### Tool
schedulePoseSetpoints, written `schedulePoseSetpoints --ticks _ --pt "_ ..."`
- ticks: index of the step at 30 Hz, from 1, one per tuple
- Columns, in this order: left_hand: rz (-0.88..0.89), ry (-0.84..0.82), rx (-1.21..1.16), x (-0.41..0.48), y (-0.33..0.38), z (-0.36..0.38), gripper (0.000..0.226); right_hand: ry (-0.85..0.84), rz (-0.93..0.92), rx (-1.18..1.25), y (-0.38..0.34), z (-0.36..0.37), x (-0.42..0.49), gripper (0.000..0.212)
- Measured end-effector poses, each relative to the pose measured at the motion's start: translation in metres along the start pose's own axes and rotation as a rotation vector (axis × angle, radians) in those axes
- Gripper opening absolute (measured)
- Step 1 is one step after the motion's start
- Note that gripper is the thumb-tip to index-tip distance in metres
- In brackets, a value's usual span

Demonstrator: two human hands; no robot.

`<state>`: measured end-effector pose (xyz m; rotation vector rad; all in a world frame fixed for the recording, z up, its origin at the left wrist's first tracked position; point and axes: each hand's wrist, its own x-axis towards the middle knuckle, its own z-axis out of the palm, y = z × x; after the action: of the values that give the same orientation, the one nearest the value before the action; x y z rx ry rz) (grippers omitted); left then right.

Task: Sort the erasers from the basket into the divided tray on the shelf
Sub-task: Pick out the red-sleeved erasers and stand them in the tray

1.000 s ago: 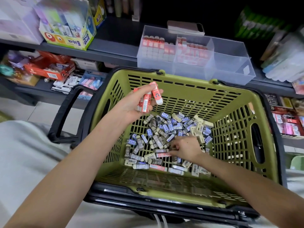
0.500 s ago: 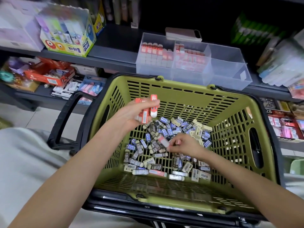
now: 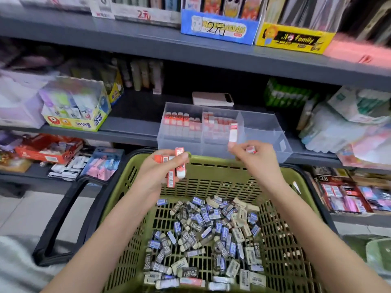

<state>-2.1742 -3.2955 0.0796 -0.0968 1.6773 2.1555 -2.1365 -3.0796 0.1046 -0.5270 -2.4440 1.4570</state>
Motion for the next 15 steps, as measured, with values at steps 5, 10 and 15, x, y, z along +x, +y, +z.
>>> schedulePoseSetpoints --ticks 5,10,15 --pt "0.059 0.004 -0.006 0.018 0.016 0.003 0.032 0.133 -0.006 -0.412 -0.027 0.001 0.071 0.055" --pt "0.063 0.003 0.004 0.034 0.025 0.007 0.032 0.001 0.065 -0.724 -0.039 0.016 0.124 0.044" --pt "0.070 0.002 0.021 0.045 0.033 0.007 0.044 -0.251 0.119 -0.804 -0.051 0.020 0.146 0.040"
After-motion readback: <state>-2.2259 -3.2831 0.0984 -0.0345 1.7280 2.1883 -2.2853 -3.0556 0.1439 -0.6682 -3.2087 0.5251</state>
